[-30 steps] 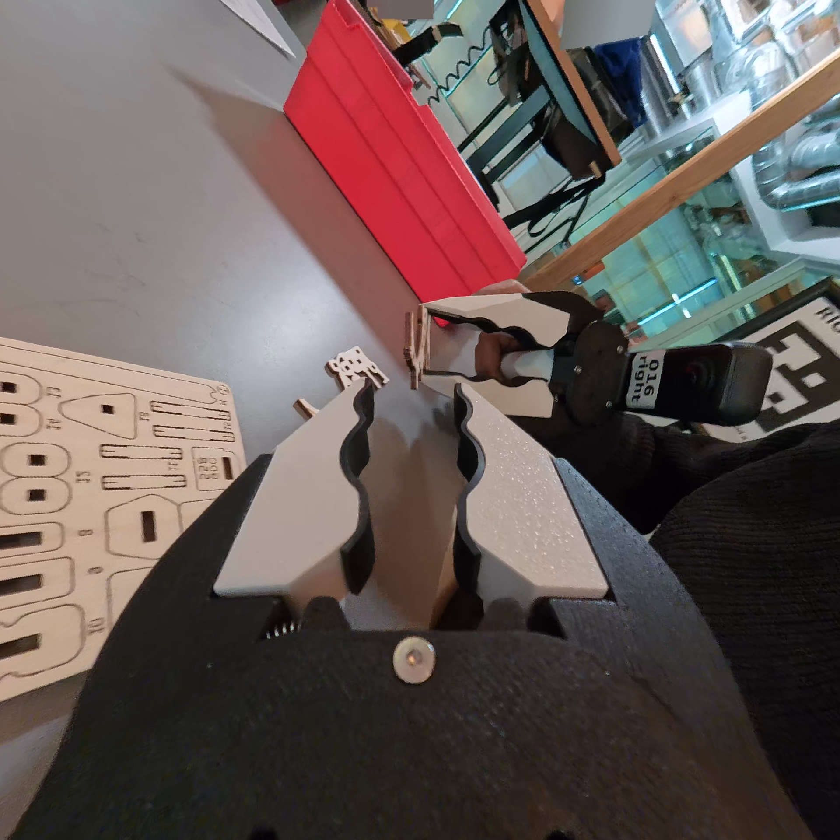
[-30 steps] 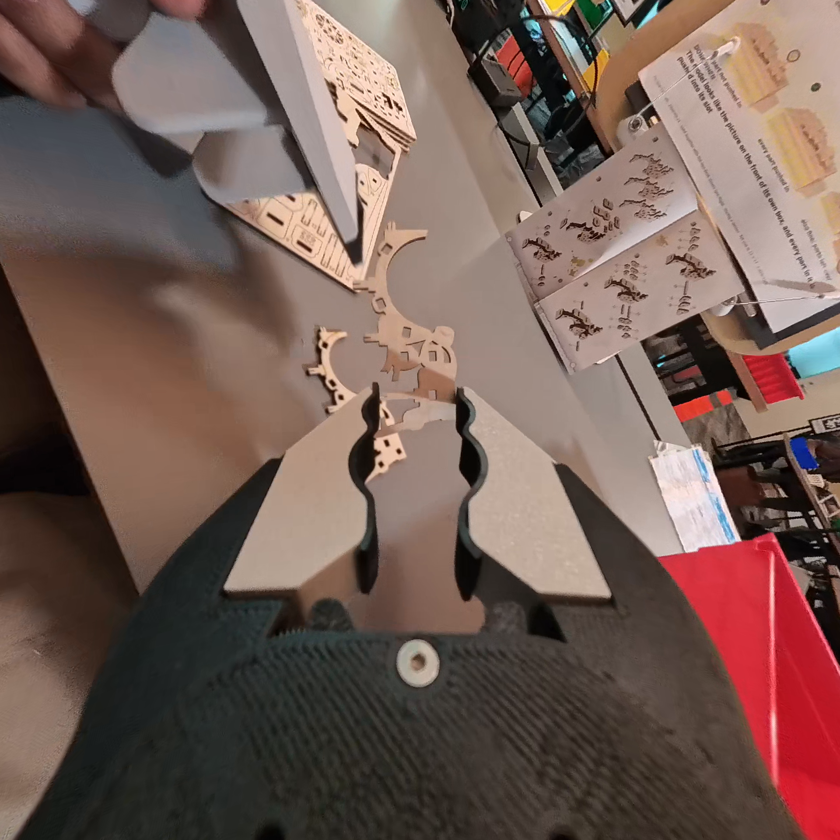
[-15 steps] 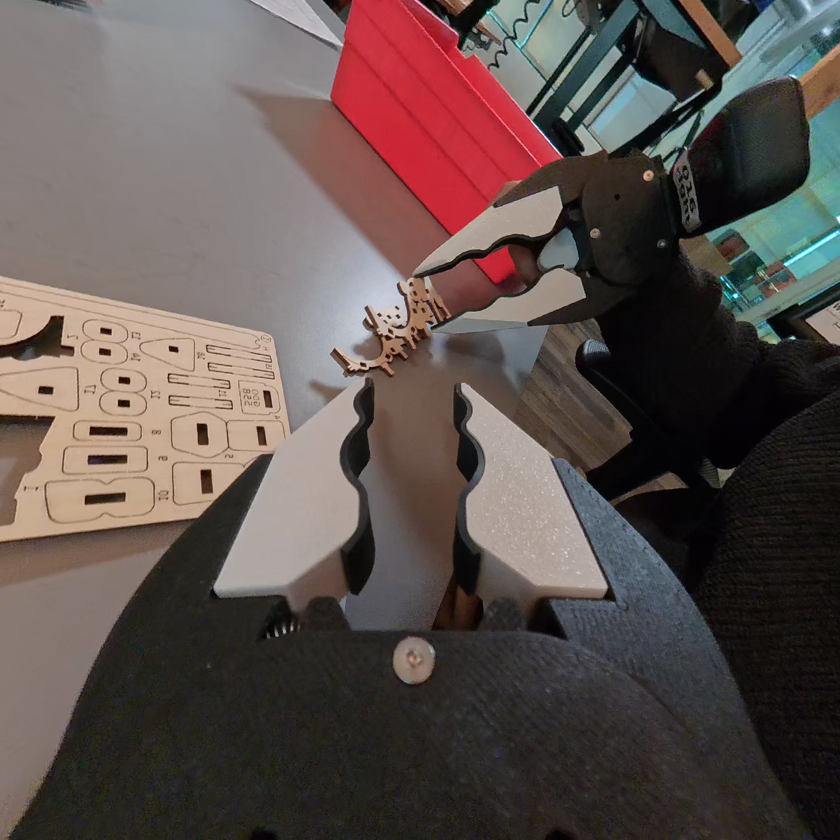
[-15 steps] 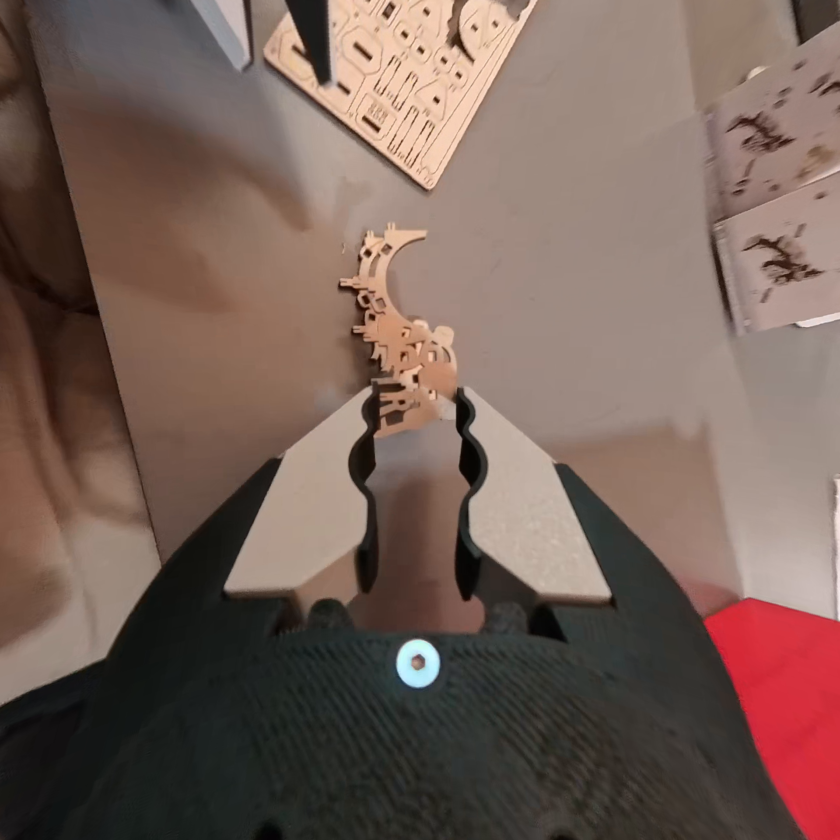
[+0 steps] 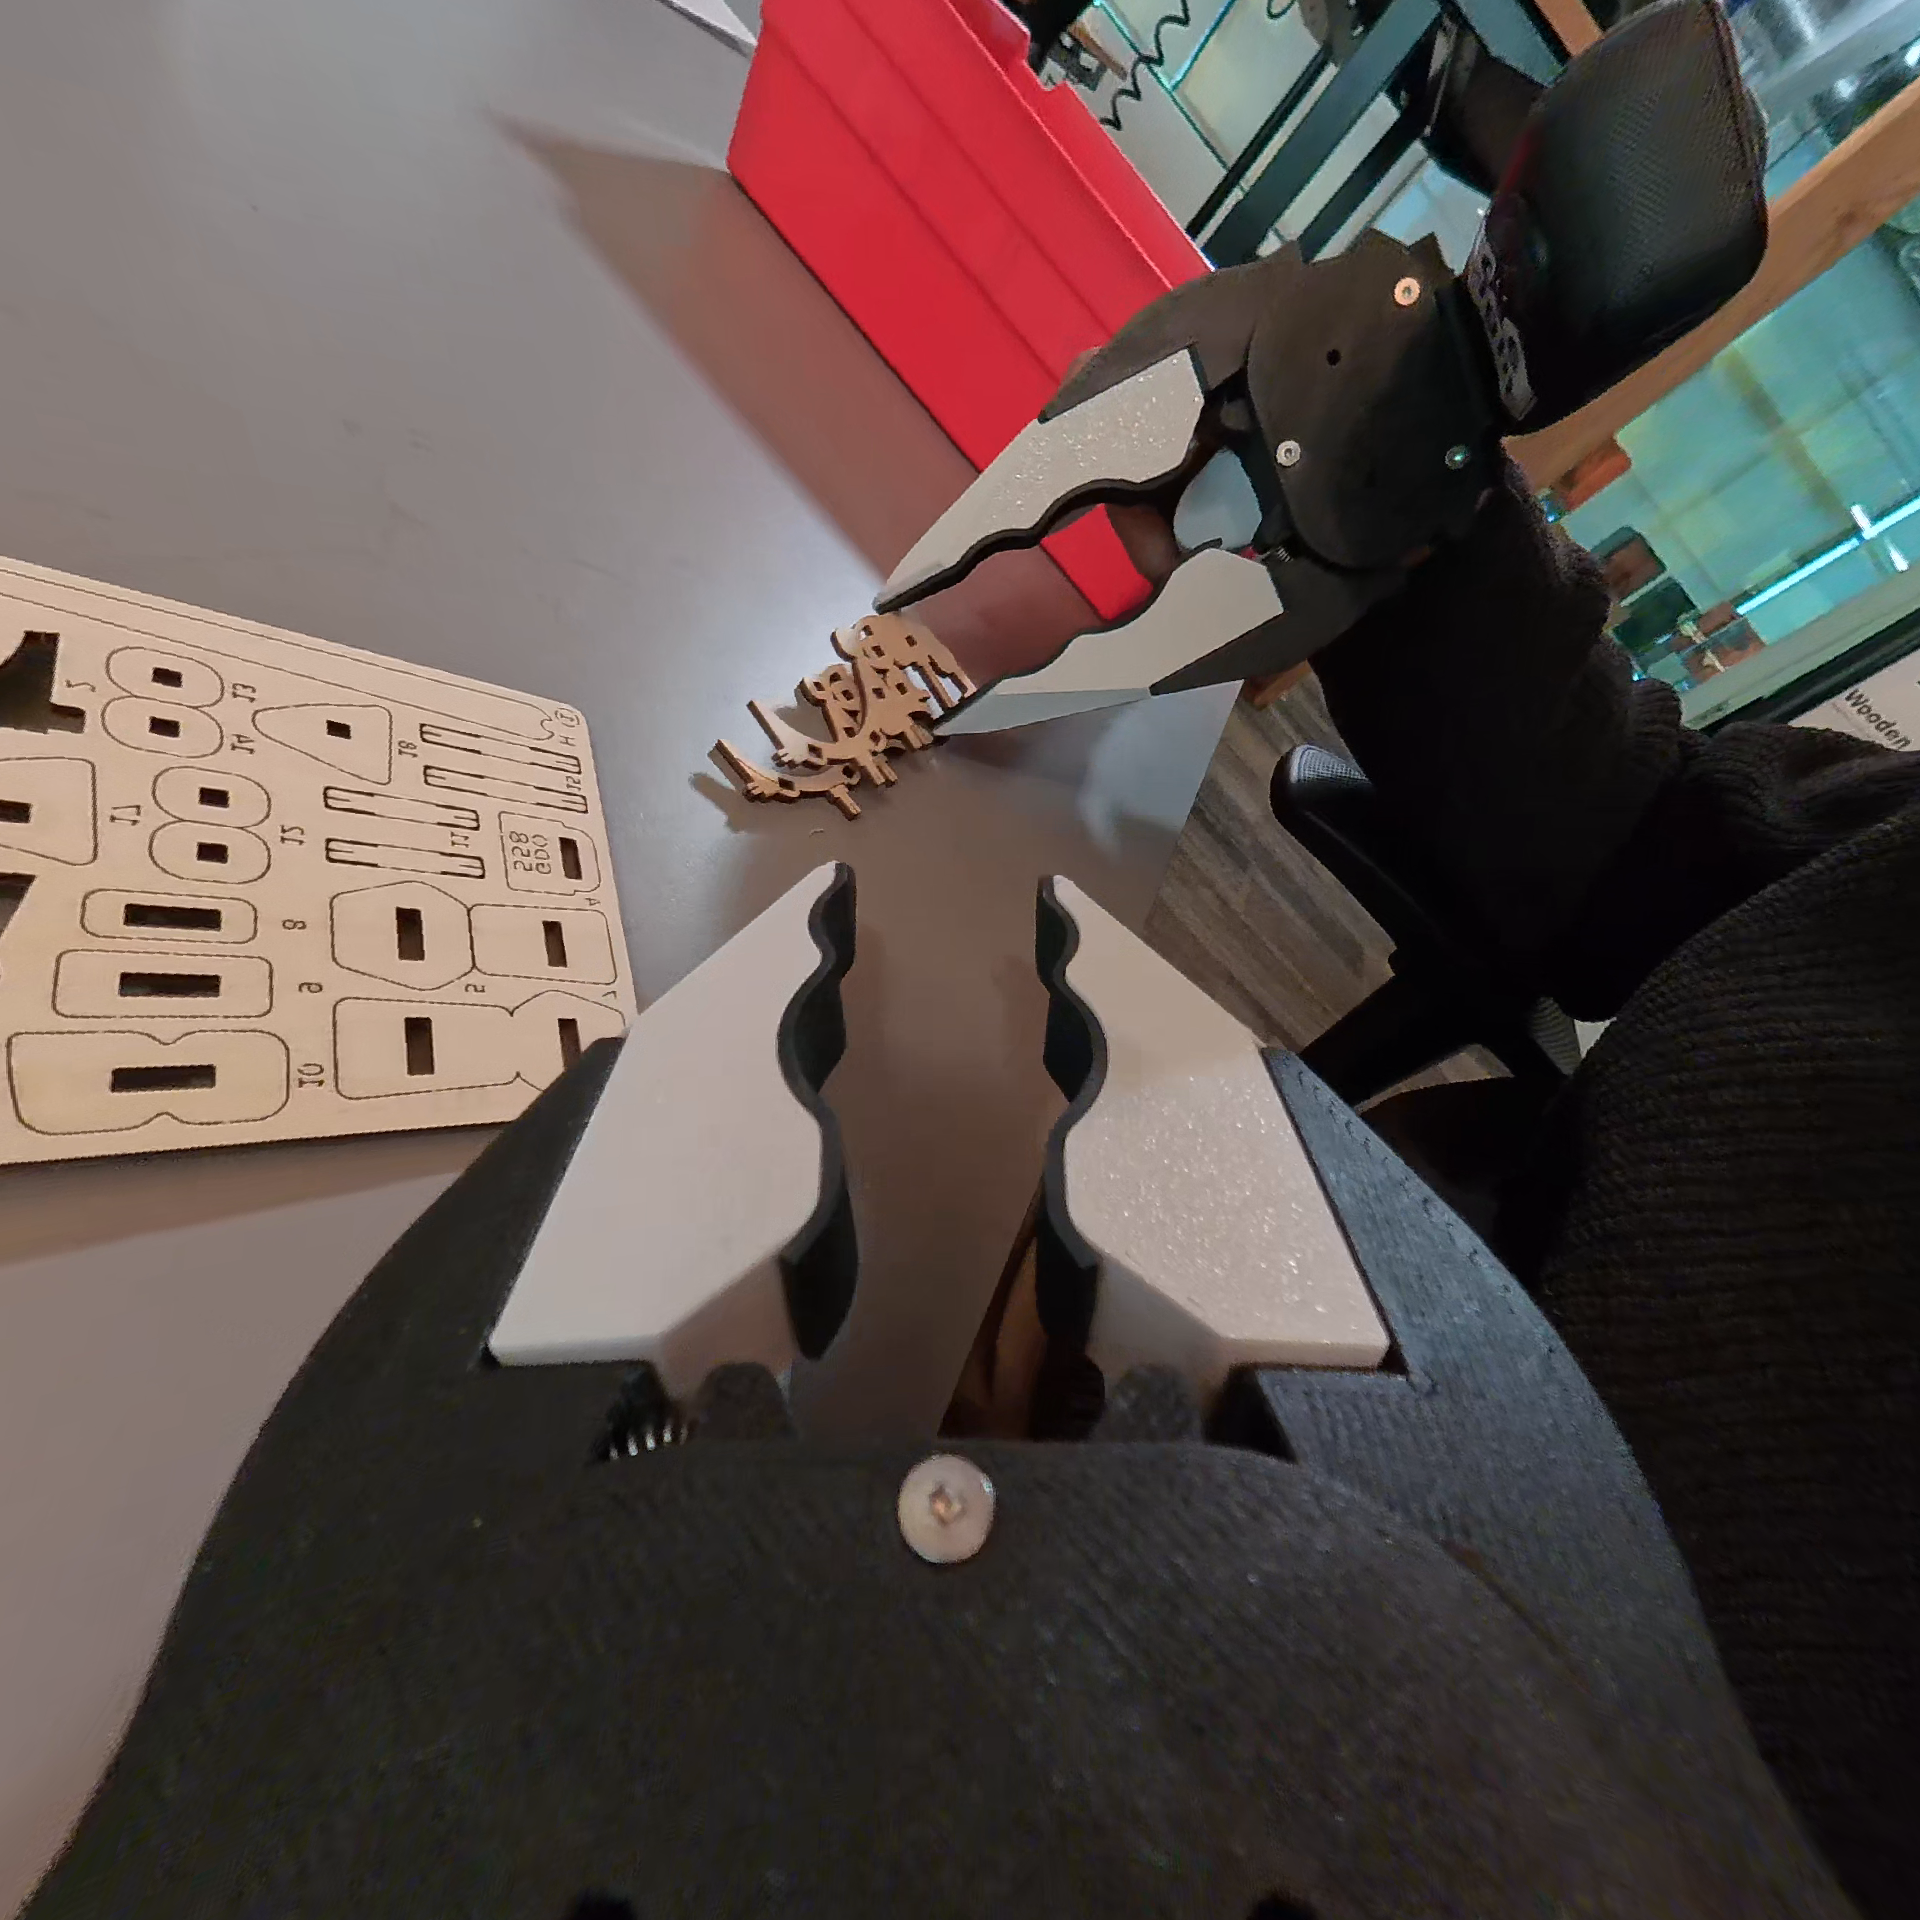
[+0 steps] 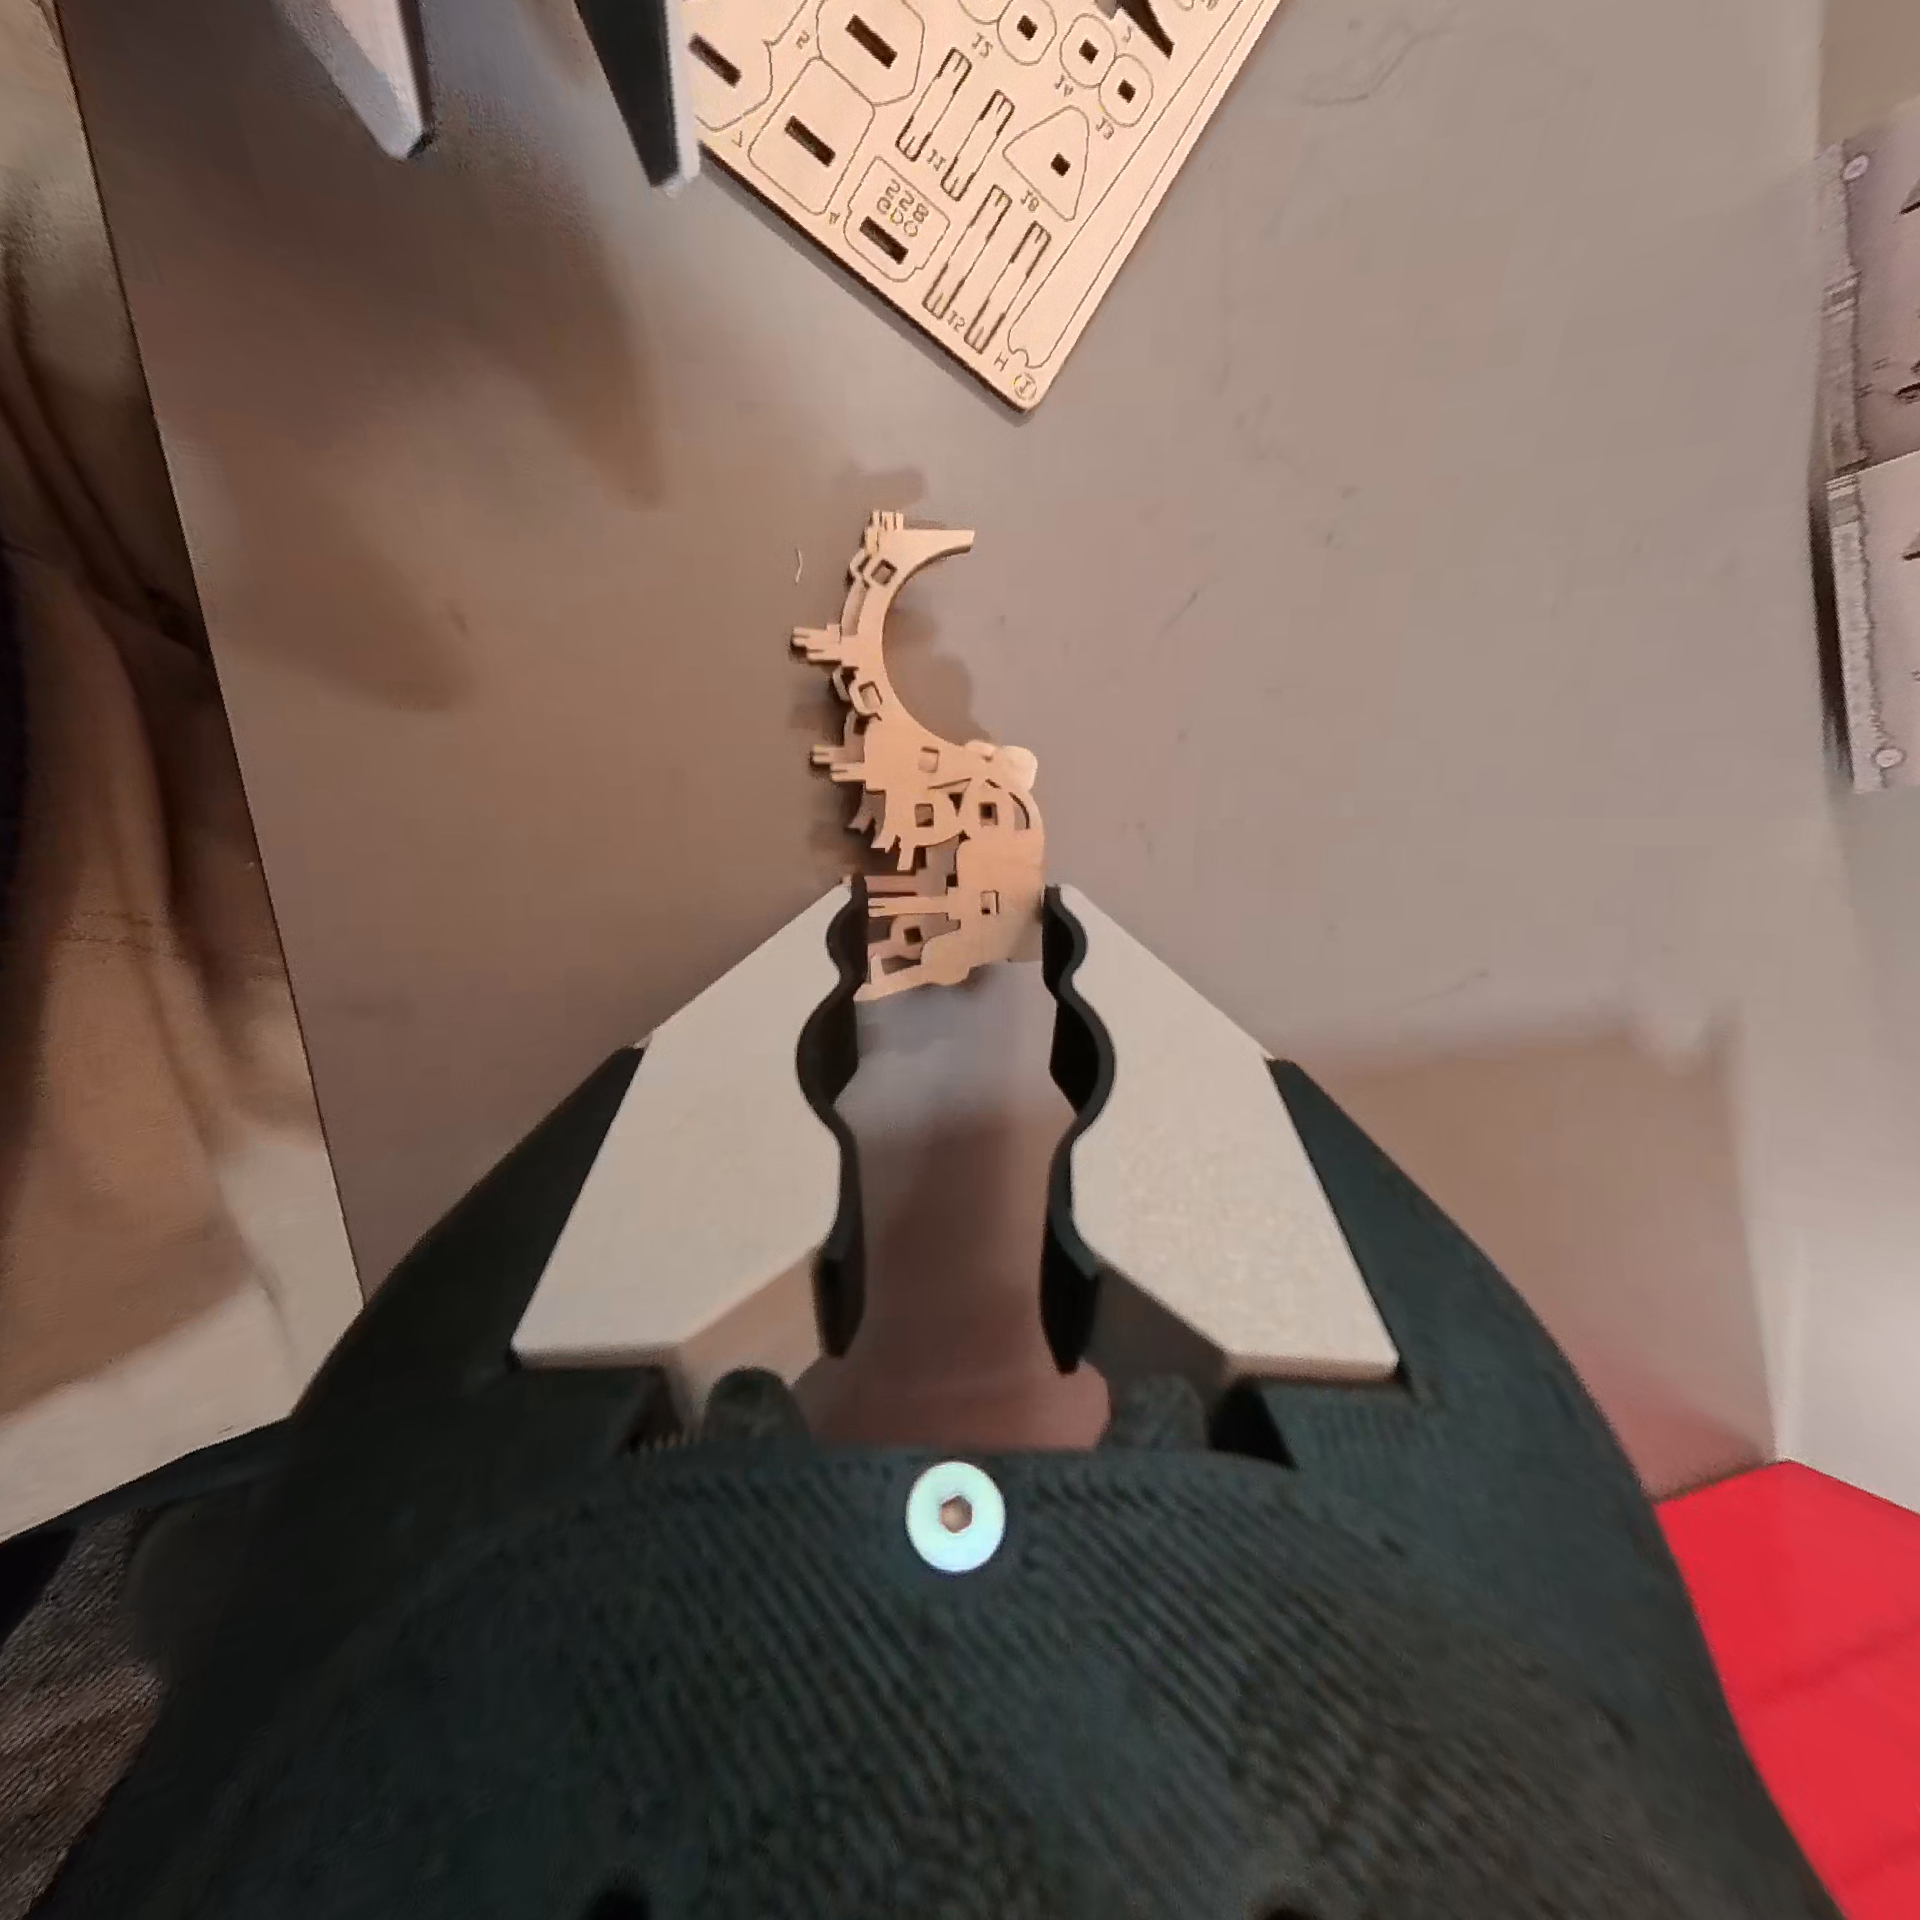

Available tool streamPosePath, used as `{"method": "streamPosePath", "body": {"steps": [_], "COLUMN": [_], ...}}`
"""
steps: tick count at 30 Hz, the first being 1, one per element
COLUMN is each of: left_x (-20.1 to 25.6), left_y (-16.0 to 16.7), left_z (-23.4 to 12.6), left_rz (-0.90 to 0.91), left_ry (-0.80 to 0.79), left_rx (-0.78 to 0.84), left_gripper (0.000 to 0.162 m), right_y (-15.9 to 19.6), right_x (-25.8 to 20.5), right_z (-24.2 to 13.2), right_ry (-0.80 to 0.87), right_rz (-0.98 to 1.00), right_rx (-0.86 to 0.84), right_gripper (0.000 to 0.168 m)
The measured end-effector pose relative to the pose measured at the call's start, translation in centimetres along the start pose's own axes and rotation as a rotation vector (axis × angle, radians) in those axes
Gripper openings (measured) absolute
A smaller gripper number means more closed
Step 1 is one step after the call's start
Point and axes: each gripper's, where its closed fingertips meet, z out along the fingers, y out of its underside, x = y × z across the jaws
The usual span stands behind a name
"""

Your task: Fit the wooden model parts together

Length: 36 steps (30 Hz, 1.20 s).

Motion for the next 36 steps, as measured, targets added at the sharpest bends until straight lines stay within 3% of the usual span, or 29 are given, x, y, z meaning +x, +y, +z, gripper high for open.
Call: {"method": "streamPosePath", "body": {"steps": [27, 32, 36], "left_x": [0.2, 0.3, -0.2], "left_y": [0.3, 0.2, -0.2], "left_z": [0.5, 1.0, 1.6], "left_rz": [-0.012, -0.001, 0.035], "left_ry": [0.020, 0.025, -0.021], "left_rx": [-0.025, -0.040, -0.050], "left_gripper": [0.034, 0.040, 0.057], "right_y": [-0.7, -2.1, -3.2], "right_x": [-0.1, -0.6, -0.9], "right_z": [-0.2, -1.9, -2.5], "right_ry": [0.012, 0.020, 0.077], "right_rz": [0.056, 0.266, 0.514], "right_rx": [0.043, 0.186, 0.356], "right_gripper": [0.036, 0.039, 0.041]}}
